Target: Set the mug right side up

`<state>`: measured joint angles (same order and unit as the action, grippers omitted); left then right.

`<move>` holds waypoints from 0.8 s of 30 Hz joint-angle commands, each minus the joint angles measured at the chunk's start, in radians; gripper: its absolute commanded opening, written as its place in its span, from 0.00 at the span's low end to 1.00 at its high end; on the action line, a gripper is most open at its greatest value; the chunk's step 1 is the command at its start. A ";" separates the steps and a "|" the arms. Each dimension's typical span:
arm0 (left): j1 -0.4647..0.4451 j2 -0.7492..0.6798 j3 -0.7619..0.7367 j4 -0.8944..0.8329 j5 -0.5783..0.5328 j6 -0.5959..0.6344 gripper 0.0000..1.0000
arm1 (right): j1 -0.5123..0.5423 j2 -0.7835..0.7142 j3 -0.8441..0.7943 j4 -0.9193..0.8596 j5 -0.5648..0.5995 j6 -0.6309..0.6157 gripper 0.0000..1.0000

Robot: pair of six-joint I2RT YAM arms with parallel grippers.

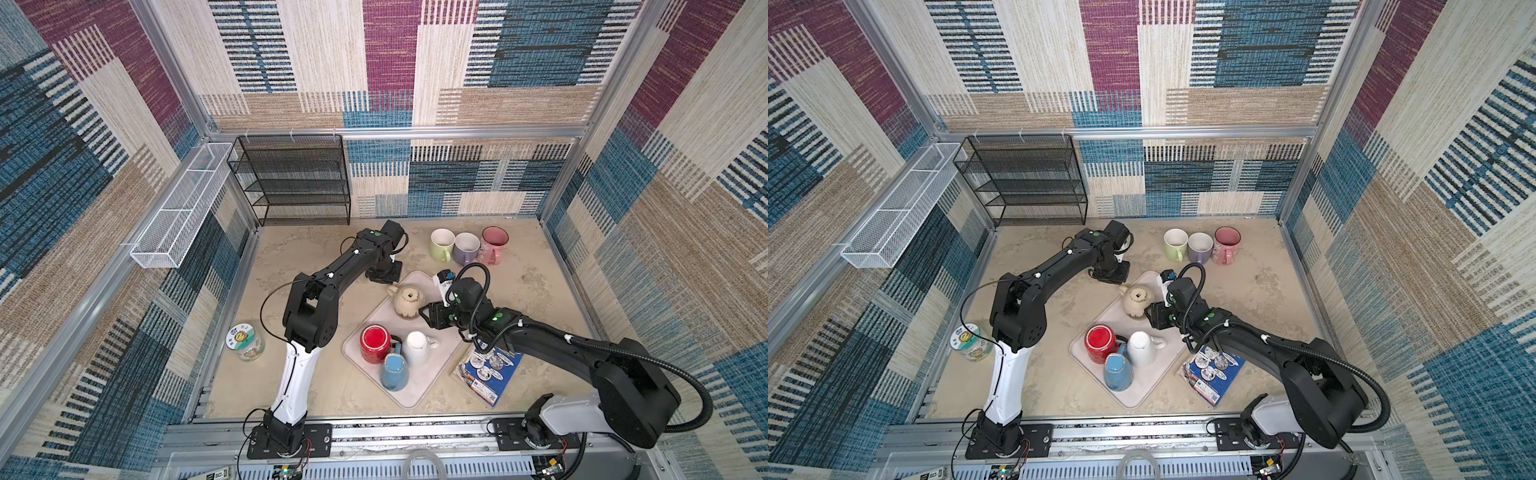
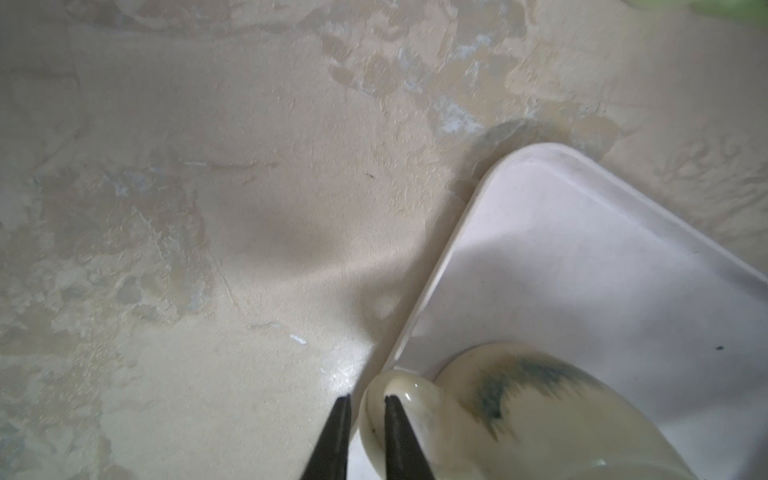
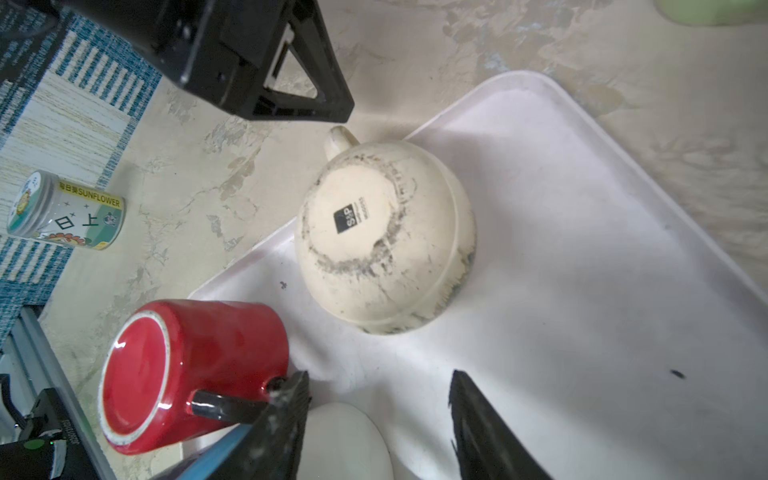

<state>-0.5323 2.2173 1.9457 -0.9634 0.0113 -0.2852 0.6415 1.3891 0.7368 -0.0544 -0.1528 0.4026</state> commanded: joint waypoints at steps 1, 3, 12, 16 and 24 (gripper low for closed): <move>-0.001 -0.014 -0.032 0.003 0.027 0.000 0.19 | 0.001 0.029 0.022 0.056 -0.033 0.021 0.56; -0.001 -0.033 -0.066 0.025 0.036 -0.006 0.19 | 0.001 0.049 0.033 0.061 -0.041 0.025 0.55; -0.019 -0.097 -0.168 0.079 0.068 -0.034 0.18 | 0.000 0.130 0.080 0.052 0.015 0.022 0.55; -0.040 -0.124 -0.212 0.103 0.072 -0.045 0.18 | -0.006 0.169 0.116 0.033 0.055 0.012 0.55; -0.071 -0.173 -0.306 0.164 0.081 -0.085 0.18 | -0.035 0.212 0.184 -0.007 0.099 -0.020 0.56</move>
<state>-0.5934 2.0567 1.6569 -0.8230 0.0437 -0.3386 0.6136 1.5890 0.9058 -0.0513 -0.0978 0.3977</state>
